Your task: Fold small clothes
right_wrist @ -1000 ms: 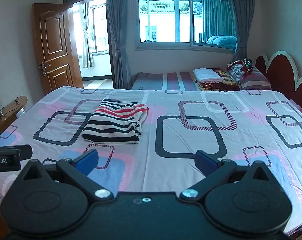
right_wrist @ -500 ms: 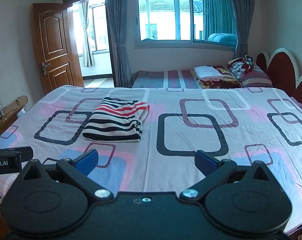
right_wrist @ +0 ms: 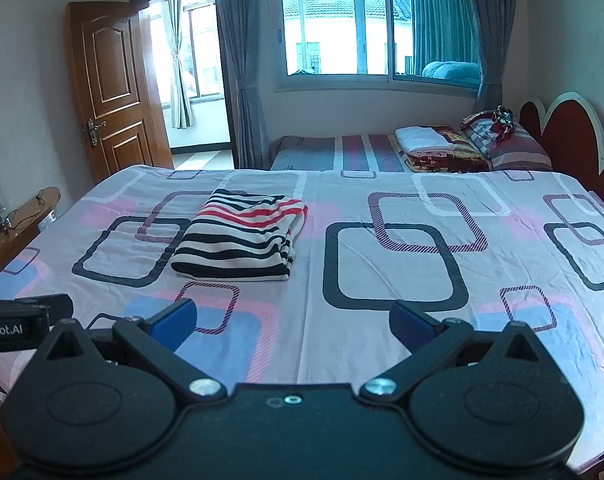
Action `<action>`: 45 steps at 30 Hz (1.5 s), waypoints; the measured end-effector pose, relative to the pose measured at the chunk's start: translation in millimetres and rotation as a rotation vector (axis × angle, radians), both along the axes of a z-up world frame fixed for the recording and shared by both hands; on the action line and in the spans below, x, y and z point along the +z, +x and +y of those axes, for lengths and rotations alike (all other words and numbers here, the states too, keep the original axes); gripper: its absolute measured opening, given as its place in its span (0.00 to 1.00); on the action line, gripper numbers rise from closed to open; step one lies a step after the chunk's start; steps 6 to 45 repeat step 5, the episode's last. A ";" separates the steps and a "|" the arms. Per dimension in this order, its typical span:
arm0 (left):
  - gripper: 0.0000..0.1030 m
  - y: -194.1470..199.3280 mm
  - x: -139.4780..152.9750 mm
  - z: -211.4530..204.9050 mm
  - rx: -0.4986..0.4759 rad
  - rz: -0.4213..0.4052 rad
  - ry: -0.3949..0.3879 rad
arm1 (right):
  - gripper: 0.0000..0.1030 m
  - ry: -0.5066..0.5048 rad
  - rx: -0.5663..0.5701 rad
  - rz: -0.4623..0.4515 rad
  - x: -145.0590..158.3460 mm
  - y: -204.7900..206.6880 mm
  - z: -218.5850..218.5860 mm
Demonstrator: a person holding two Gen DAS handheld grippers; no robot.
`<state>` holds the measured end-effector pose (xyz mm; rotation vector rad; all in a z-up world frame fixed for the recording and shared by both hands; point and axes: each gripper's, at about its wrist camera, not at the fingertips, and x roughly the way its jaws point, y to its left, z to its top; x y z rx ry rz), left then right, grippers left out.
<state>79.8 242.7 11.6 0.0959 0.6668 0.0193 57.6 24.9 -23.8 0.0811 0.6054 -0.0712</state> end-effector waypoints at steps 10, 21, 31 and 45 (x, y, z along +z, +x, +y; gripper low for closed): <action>1.00 9.7 -6.9 -1.9 -0.030 -0.028 0.031 | 0.99 0.002 0.000 0.011 -4.4 6.3 0.4; 1.00 9.7 -6.9 -1.9 -0.030 -0.028 0.031 | 0.99 0.002 0.000 0.011 -4.4 6.3 0.4; 1.00 9.7 -6.9 -1.9 -0.030 -0.028 0.031 | 0.99 0.002 0.000 0.011 -4.4 6.3 0.4; 1.00 9.7 -6.9 -1.9 -0.030 -0.028 0.031 | 0.99 0.002 0.000 0.011 -4.4 6.3 0.4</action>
